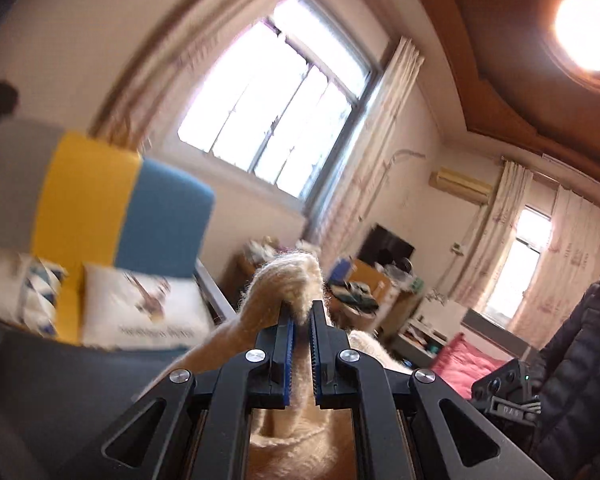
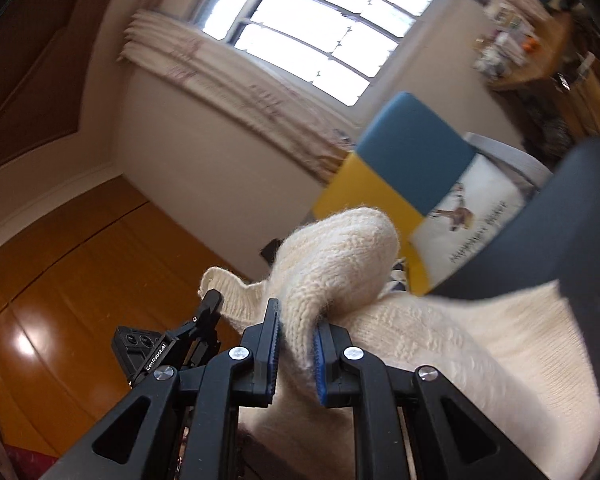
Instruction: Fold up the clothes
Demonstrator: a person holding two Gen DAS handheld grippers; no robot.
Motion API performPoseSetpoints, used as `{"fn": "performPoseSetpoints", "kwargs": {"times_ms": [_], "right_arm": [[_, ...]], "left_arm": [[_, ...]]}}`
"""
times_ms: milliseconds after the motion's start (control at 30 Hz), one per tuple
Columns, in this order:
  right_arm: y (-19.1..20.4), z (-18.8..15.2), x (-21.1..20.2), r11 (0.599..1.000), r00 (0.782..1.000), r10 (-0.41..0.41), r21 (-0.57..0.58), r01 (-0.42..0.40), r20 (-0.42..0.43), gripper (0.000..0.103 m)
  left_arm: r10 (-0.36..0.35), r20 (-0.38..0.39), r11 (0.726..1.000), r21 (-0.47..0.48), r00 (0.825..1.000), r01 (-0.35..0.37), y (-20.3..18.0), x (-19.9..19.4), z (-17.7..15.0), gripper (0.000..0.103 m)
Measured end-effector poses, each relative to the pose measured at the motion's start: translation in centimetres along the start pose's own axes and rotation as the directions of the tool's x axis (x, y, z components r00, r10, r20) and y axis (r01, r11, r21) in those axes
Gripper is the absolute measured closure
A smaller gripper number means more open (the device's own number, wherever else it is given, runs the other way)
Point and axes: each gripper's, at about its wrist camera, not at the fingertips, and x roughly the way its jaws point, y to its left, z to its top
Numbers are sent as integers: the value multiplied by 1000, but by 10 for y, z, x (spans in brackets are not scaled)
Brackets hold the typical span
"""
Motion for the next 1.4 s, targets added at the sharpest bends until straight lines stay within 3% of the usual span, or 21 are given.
{"fn": "performPoseSetpoints", "kwargs": {"times_ms": [233,367,467,533,600,767,867,900,933,967,1033,1067,1133,1200,1233,1267,1333,1367,1400], "right_arm": [[71,-14,39,983,983,164,-64,-170,-87,90],[99,-35,57,961,953,261,-49,-272,-156,90],[116,-49,65,936,917,345,-4,-353,-199,90],[128,-56,68,914,890,399,10,-407,-222,93],[140,-58,69,904,881,412,-13,-427,-233,101],[140,-57,92,926,908,335,-93,-367,-251,101],[116,-81,118,953,939,144,-211,-216,-311,97],[105,-93,124,953,945,73,-258,-161,-320,83],[91,-108,129,950,944,7,-294,-110,-330,76],[73,-126,135,947,938,-54,-316,-61,-343,76],[36,-162,148,942,903,-154,-336,11,-401,75],[13,-185,154,945,862,-196,-325,39,-467,75],[-29,-229,155,949,772,-274,-290,121,-574,75],[-60,-268,152,950,676,-305,-264,167,-671,75],[-70,-282,151,940,636,-339,-275,202,-693,74],[-81,-295,153,930,598,-369,-286,232,-712,72],[-94,-310,172,919,551,-394,-304,252,-735,72],[-96,-316,181,915,541,-404,-319,248,-738,72],[-93,-320,187,909,541,-416,-344,235,-731,72]], "left_arm": [[103,107,990,87,989,-112,1,-103,51,95],[128,143,985,94,981,-143,6,-154,68,95],[134,161,987,69,978,-147,9,-191,80,95],[139,178,985,78,974,-155,6,-212,87,95],[152,196,979,104,969,-175,1,-223,92,95],[193,216,969,113,957,-221,22,-218,102,95],[277,193,946,118,941,-303,59,-184,94,95],[300,163,940,116,940,-321,75,-168,84,95],[320,119,936,114,940,-333,94,-150,72,95],[339,74,932,112,938,-345,112,-133,59,95],[377,-46,925,69,925,-374,161,-104,21,95],[405,-131,914,47,905,-403,187,-93,-6,95],[466,-275,878,29,841,-477,228,-88,-62,95],[469,-403,866,34,786,-499,258,-100,-126,95],[482,-439,857,55,758,-513,266,-106,-153,95],[540,-443,829,132,716,-543,268,-109,-178,95],[675,-423,735,315,604,-600,273,-104,-230,95],[686,-454,722,329,569,-608,280,-97,-246,95],[690,-465,716,329,554,-616,285,-91,-255,96]]}}
